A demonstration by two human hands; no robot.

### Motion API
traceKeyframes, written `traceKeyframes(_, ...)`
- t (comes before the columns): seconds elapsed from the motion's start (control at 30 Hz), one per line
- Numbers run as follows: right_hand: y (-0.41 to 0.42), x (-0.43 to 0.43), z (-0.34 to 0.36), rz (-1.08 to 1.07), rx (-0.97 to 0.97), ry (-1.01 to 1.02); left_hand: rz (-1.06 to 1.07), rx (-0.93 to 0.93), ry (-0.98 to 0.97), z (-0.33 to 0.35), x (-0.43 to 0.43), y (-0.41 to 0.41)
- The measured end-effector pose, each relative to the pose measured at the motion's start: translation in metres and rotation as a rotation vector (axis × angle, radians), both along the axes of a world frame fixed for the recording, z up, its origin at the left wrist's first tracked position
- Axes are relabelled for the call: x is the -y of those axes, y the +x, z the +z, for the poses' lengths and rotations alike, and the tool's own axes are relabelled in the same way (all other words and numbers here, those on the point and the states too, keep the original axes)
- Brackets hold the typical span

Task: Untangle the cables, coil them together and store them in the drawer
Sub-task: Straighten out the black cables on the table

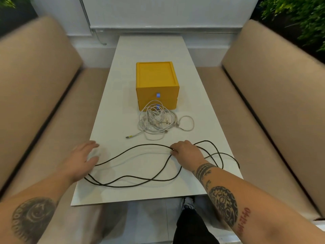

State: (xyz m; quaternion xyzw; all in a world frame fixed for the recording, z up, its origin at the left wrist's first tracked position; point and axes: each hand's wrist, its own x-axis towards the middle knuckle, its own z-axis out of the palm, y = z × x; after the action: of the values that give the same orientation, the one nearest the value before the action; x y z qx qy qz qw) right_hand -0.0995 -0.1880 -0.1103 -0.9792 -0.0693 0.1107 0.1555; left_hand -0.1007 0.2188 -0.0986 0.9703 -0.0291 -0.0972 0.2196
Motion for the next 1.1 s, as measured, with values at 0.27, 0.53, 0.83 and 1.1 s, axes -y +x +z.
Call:
traceKeyframes(0.27,-0.020,0.030,0.022,-0.141,0.148,0.158,-0.542,-0.296,0.237,0.012,0.188,0.026)
traceKeyframes(0.53,-0.059,0.089,0.027,-0.252,0.100,0.287,-0.544,-0.036,0.386,-0.030,0.255,0.009)
traceKeyframes(0.83,-0.095,0.142,0.008,-0.290,-0.102,-0.111,-0.483,0.192,0.203,-0.044,0.252,0.016)
traceKeyframes(1.1,-0.093,0.159,-0.008,-0.326,-0.102,-0.205,-0.551,0.164,0.323,-0.041,0.253,0.025)
